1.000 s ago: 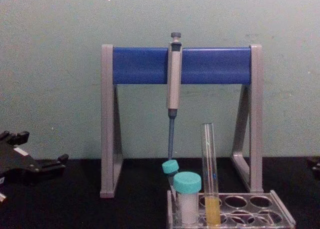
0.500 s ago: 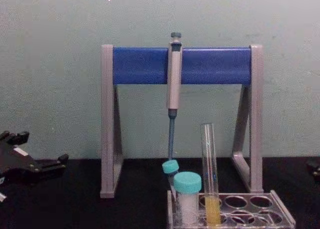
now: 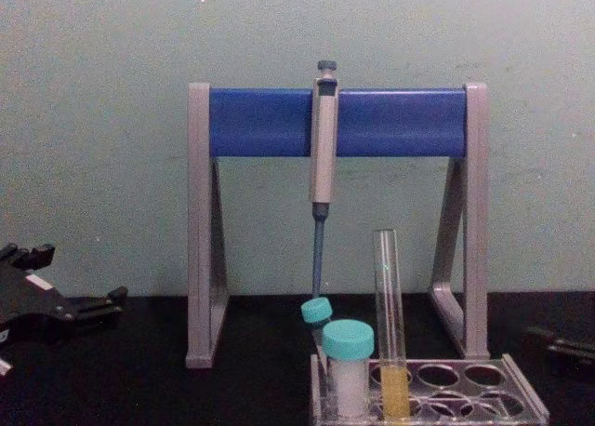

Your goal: Pick up the test tube from the test tube rack, shake it, then place it back into the test tube rack.

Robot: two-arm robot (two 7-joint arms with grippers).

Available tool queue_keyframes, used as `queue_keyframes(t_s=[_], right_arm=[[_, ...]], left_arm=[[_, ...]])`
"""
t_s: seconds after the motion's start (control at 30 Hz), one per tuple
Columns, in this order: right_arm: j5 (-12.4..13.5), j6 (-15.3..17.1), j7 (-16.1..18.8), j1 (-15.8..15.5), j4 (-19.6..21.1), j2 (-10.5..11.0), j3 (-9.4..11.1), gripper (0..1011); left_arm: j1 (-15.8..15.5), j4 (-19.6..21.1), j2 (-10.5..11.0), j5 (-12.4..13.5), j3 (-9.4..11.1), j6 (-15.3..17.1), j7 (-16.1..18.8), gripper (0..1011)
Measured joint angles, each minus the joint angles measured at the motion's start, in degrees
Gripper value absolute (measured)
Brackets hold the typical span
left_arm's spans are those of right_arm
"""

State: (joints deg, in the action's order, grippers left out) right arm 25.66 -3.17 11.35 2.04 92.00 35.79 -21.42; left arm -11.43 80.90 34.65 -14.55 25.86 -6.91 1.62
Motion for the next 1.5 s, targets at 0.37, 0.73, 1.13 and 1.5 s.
queue_keyframes(t_s=[0.37, 0.73, 1.13, 1.5], right_arm=[[5.7, 3.9, 10.3, 0.6, 2.3, -1.5, -0.7, 1000], [6.5, 6.1, 16.3, 5.0, 0.4, -4.4, -2.6, 1000], [5.5, 6.6, 18.7, 11.0, -5.4, -7.9, -4.9, 1000], [4.8, 6.4, 19.8, 14.7, -10.0, -10.0, -6.3, 1000]], left_arm=[[0.0, 0.0, 0.0, 0.0, 0.0, 0.0, 0.0, 1001], [0.0, 0.0, 0.0, 0.0, 0.0, 0.0, 0.0, 1001], [0.0, 0.0, 0.0, 0.0, 0.0, 0.0, 0.0, 1001], [0.0, 0.0, 0.0, 0.0, 0.0, 0.0, 0.0, 1001]])
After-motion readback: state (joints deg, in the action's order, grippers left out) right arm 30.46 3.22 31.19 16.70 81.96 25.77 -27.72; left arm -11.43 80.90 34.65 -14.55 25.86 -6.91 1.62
